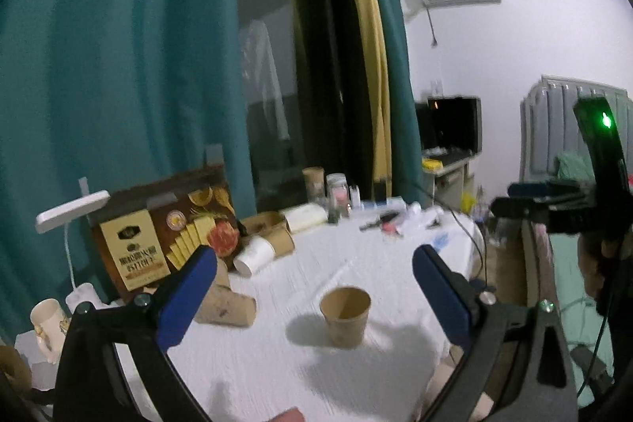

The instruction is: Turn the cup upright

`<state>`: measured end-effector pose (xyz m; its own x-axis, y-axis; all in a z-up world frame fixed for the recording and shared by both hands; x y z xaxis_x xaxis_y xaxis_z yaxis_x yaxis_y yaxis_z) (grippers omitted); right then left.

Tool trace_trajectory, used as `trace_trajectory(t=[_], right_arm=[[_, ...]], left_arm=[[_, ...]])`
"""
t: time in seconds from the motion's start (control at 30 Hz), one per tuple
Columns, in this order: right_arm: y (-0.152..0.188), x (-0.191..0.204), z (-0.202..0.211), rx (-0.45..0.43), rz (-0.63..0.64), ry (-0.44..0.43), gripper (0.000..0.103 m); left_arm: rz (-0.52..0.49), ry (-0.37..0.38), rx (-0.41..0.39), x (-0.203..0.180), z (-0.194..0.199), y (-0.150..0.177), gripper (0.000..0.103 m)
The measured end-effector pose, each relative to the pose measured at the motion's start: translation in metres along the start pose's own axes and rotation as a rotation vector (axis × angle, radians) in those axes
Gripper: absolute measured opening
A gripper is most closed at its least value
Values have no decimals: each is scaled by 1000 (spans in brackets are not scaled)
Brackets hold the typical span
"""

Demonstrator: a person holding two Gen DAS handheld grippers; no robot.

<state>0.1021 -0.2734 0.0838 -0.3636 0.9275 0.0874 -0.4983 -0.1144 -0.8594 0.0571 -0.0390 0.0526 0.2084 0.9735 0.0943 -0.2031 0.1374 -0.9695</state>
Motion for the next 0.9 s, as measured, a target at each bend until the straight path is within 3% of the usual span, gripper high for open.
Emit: trace_trajectory(t=[0.13, 0.3, 0.9], right_arm=[[-4, 8, 7, -56, -14, 1, 81], [0, 17, 1, -58, -22, -6, 81], [16, 33, -46, 26, -12, -14, 81]], left_arm=[[69, -42, -28, 21, 8, -3, 103], [146, -48, 7, 44, 5, 9, 103], [129, -77, 76, 56, -19, 46, 103]])
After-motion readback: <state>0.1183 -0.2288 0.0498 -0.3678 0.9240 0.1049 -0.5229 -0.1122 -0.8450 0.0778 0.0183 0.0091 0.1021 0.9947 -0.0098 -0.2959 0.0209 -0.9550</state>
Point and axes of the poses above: each gripper's, at about its wrist camera, not at the fingertips, and z roughly against the way its jaws point, x to its left, y to its underside, the point moved 9 cm from there along -z, roughly the way its jaws point, and after that the axes turned 1 degree about -y, right-handed, at the moved point
